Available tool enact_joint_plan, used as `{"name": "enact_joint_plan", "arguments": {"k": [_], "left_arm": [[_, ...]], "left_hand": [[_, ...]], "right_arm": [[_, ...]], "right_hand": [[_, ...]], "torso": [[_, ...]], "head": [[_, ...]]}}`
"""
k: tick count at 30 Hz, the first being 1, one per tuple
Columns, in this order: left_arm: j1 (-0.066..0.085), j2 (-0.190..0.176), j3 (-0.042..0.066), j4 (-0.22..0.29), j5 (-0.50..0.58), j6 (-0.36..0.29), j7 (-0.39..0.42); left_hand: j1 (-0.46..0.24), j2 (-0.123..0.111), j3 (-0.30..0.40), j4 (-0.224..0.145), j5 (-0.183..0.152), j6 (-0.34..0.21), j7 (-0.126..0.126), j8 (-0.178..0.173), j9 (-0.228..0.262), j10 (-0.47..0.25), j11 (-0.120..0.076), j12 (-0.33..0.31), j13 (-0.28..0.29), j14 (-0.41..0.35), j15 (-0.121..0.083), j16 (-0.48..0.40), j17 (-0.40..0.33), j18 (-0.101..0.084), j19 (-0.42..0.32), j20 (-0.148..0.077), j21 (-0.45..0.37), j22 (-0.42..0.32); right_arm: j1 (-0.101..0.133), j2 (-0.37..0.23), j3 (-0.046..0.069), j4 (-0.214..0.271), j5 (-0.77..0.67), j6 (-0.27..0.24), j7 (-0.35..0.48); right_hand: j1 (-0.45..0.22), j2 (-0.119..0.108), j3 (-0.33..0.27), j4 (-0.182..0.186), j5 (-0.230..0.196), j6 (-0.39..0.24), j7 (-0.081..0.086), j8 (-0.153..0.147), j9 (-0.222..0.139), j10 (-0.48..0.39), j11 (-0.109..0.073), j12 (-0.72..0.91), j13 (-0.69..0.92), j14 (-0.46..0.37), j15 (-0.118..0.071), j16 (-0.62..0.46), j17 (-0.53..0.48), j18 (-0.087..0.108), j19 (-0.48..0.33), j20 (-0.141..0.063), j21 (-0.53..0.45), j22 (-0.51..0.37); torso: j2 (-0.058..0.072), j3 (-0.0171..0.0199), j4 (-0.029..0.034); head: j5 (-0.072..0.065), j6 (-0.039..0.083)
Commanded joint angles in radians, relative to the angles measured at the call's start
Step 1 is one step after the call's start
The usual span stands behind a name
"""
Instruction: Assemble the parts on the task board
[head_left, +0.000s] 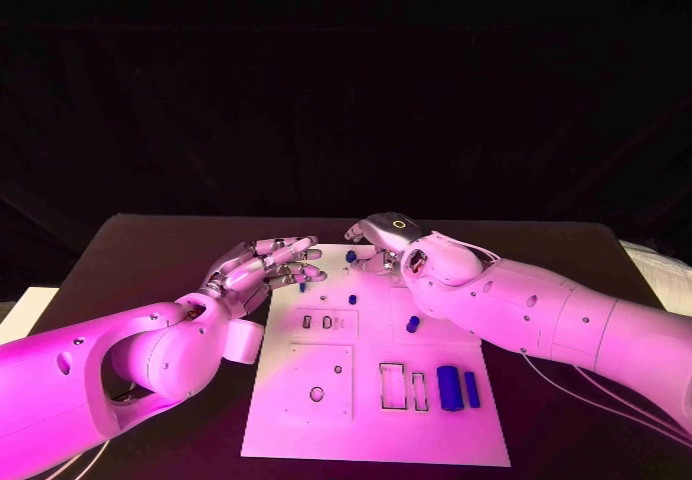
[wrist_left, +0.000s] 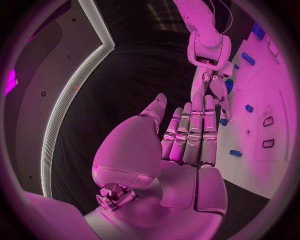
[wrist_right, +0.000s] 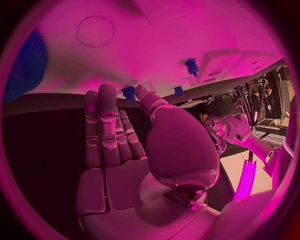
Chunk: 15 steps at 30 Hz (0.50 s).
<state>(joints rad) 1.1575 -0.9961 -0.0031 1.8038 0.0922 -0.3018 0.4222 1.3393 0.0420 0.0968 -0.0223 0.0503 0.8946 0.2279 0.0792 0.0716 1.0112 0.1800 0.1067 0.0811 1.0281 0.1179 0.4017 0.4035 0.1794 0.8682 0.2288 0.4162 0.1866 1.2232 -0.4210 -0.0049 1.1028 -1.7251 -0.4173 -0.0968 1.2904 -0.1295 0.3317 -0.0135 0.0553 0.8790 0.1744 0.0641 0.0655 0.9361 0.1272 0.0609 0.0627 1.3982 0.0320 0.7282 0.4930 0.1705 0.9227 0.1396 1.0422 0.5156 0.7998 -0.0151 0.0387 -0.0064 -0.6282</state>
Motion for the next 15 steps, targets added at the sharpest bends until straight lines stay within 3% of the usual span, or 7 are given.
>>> {"name": "enact_joint_plan", "arguments": {"k": [1,6,10,13,15], "left_arm": [[0.002,0.002,0.001,0.0,0.002,0.02,0.005],[0.002,0.009,0.001,-0.007,0.002,0.023,0.004],[0.002,0.013,0.001,-0.014,0.002,0.024,0.004],[0.001,0.015,0.001,-0.019,0.002,0.025,0.003],[0.001,0.017,0.001,-0.022,0.004,0.025,0.002]], "left_hand": [[0.0,0.012,0.002,-0.005,0.002,-0.006,0.014,-0.006,-0.001,-0.008,0.0,-0.003,-0.001,-0.007,0.002,-0.005,0.0,0.0,-0.005,-0.002,-0.005,-0.001],[0.0,0.012,0.002,-0.005,0.002,-0.006,0.014,-0.006,-0.001,-0.008,0.0,-0.003,-0.001,-0.007,0.002,-0.005,0.0,0.0,-0.005,-0.002,-0.005,-0.001],[0.0,0.012,0.002,-0.005,0.002,-0.006,0.014,-0.006,-0.001,-0.008,0.0,-0.003,-0.001,-0.007,0.002,-0.005,0.0,0.0,-0.005,-0.002,-0.005,-0.001],[0.0,0.013,0.002,-0.006,0.002,-0.006,0.014,-0.006,-0.001,-0.008,0.0,-0.002,-0.001,-0.007,0.002,-0.005,0.0,0.0,-0.006,-0.001,-0.005,-0.001],[0.0,0.013,0.002,-0.006,0.002,-0.006,0.014,-0.006,-0.001,-0.008,0.0,-0.002,-0.001,-0.007,0.002,-0.005,0.0,0.0,-0.006,-0.001,-0.005,-0.001]], "right_arm": [[0.0,-0.005,0.0,0.007,-0.005,-0.025,-0.006],[0.0,-0.058,0.001,0.068,0.02,-0.077,0.008],[0.0,-0.13,0.01,0.141,0.092,-0.121,0.018],[0.0,-0.2,0.021,0.204,0.165,-0.125,0.009],[0.001,-0.259,0.032,0.253,0.198,-0.091,-0.019]], "right_hand": [[0.018,0.007,-0.014,0.009,-0.001,0.01,0.0,0.001,0.002,0.003,-0.001,0.007,0.002,0.013,0.0,-0.003,-0.004,0.016,0.007,0.001,-0.003,-0.004],[0.04,0.031,-0.012,0.015,0.035,0.067,0.008,0.014,0.007,0.08,-0.008,0.032,0.006,0.042,-0.006,0.02,0.001,-0.002,0.086,-0.006,0.057,0.097],[0.036,0.039,0.011,0.025,0.097,0.119,0.011,0.025,0.01,0.152,-0.014,0.049,0.008,0.063,-0.011,0.094,0.071,-0.017,0.147,-0.011,0.114,0.19],[0.03,0.035,0.03,0.035,0.101,0.128,0.001,0.018,0.006,0.234,-0.031,0.073,0.017,0.076,-0.023,0.161,0.141,-0.027,0.187,-0.018,0.155,0.257],[0.023,0.017,0.025,0.037,0.096,0.127,-0.018,0.012,0.004,0.361,-0.06,0.134,0.051,0.085,-0.042,0.212,0.197,-0.034,0.217,-0.031,0.183,0.307]], "torso": [[0.0,0.0007,-0.0021],[-0.003,0.001,-0.009],[-0.009,0.0006,-0.0175],[-0.014,0.0014,-0.0239],[-0.016,0.0026,-0.0279]], "head": [[0.0,-0.001],[-0.002,0.0],[-0.004,0.003],[0.0,0.004],[0.004,0.005]]}}
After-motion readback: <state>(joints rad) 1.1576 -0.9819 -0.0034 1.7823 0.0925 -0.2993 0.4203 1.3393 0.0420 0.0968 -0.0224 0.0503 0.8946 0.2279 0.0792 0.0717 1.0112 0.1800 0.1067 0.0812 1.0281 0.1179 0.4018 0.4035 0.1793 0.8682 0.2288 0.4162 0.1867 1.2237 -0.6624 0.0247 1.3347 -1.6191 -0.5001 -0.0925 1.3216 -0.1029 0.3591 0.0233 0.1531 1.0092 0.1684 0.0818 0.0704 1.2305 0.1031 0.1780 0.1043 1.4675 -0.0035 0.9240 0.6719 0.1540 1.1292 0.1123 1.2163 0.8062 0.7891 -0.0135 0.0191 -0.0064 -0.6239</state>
